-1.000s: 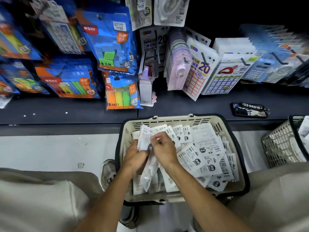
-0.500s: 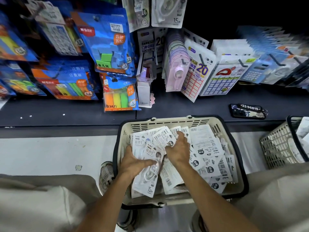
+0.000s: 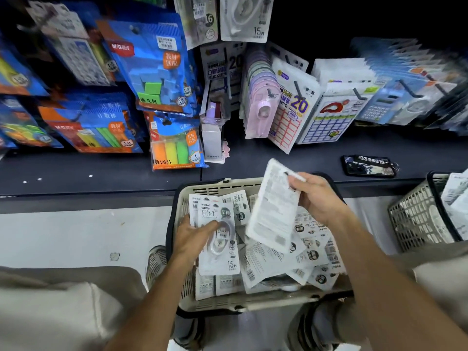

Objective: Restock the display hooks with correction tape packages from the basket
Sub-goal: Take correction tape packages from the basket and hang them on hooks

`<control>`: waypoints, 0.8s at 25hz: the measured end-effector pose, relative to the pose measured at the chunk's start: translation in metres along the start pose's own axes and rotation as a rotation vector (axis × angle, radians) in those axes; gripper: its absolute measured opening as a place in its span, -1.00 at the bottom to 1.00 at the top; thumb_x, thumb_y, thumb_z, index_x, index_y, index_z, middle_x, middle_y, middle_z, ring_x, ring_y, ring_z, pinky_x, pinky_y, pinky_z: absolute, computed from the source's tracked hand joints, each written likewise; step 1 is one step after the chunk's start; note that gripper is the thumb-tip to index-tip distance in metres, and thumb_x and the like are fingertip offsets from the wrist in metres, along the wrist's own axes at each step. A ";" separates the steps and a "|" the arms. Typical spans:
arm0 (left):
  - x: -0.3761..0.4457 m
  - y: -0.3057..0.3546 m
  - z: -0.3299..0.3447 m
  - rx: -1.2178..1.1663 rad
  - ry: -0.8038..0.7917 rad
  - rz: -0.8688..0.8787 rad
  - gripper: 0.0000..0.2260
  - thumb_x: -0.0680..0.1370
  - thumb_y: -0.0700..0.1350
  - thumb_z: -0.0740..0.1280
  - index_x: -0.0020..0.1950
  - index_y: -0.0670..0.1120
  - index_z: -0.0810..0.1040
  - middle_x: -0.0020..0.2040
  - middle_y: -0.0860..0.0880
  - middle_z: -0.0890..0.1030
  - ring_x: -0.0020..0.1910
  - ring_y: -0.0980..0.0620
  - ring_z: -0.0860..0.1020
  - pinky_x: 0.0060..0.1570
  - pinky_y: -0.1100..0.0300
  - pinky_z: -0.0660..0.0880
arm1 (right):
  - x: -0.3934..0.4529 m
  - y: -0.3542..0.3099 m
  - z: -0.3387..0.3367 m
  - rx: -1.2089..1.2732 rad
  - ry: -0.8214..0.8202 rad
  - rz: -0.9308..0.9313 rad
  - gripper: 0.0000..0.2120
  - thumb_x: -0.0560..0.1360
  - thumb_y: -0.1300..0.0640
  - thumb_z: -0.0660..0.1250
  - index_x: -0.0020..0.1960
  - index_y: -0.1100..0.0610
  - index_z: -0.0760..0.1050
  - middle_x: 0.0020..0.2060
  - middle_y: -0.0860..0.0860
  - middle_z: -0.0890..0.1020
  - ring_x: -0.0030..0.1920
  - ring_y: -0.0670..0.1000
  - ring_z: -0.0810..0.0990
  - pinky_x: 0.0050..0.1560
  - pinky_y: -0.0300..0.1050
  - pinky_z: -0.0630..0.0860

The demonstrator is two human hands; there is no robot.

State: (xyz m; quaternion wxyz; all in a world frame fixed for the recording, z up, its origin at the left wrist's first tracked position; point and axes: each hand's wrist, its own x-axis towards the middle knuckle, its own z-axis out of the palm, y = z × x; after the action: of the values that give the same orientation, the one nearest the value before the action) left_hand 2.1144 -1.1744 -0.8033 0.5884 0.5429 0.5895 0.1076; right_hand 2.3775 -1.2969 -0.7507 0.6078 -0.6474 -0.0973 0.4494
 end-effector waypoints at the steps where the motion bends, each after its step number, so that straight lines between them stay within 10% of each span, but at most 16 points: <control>1: -0.001 -0.002 0.001 0.027 -0.019 -0.020 -0.41 0.33 0.12 0.62 0.28 0.02 0.52 0.10 0.02 0.69 0.16 -0.06 0.62 0.11 0.03 0.55 | -0.005 -0.002 0.009 -0.093 -0.080 0.062 -0.93 0.48 0.15 0.47 -0.16 0.08 0.72 -0.23 0.02 0.73 -0.22 0.03 0.66 -0.25 -0.16 0.58; 4: -0.004 0.000 0.006 -0.006 -0.043 -0.029 -0.64 0.39 0.05 0.57 0.13 0.06 0.58 0.00 0.08 0.75 -0.10 0.21 0.69 -0.08 0.13 0.55 | -0.019 0.013 0.053 -0.341 -0.166 0.084 -0.84 0.49 0.20 0.49 -0.27 0.10 0.65 -0.32 0.05 0.69 -0.37 0.02 0.62 -0.46 -0.27 0.45; 9: -0.007 0.018 0.011 -0.046 -0.015 0.061 -0.62 0.38 -0.03 0.60 0.05 0.14 0.48 -0.08 0.26 0.68 -0.20 0.31 0.59 -0.23 0.30 0.44 | -0.026 -0.005 0.093 -0.500 0.419 -0.203 -0.72 0.41 0.07 0.42 -0.38 0.06 0.38 -0.52 -0.11 0.47 -0.47 -0.04 0.41 -0.42 -0.17 0.30; 12: -0.012 0.026 0.018 -0.063 -0.109 0.111 -0.65 0.39 -0.03 0.60 0.01 0.21 0.50 -0.12 0.24 0.71 -0.27 0.37 0.63 -0.32 0.36 0.48 | -0.039 0.001 0.125 -0.314 0.137 -0.013 -0.71 0.53 -0.11 0.34 -0.25 0.08 0.53 -0.30 -0.04 0.66 -0.27 -0.02 0.60 -0.18 -0.09 0.52; 15: -0.014 0.029 0.016 -0.055 -0.103 0.130 -0.69 0.43 -0.05 0.53 0.04 0.23 0.51 -0.14 0.24 0.70 -0.12 0.24 0.66 -0.30 0.31 0.51 | -0.041 0.032 0.120 -0.507 -0.104 -0.049 -0.88 0.52 0.25 0.37 -0.02 0.05 0.60 0.02 -0.02 0.65 -0.07 -0.07 0.64 -0.11 -0.17 0.63; 20: -0.009 0.018 0.010 -0.009 -0.082 0.040 -0.63 0.42 -0.01 0.52 0.19 0.17 0.54 -0.07 0.22 0.69 -0.09 0.18 0.66 -0.22 0.22 0.53 | -0.035 0.070 0.086 -0.224 0.023 0.075 -0.49 0.38 0.42 0.50 0.17 0.02 0.43 0.10 0.03 0.60 -0.18 -0.05 0.67 -0.33 -0.17 0.58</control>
State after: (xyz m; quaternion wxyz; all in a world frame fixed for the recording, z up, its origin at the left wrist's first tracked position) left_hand 2.1288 -1.1794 -0.7869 0.6123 0.5557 0.5535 0.0996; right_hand 2.2674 -1.2769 -0.7836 0.5157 -0.7195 -0.1155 0.4506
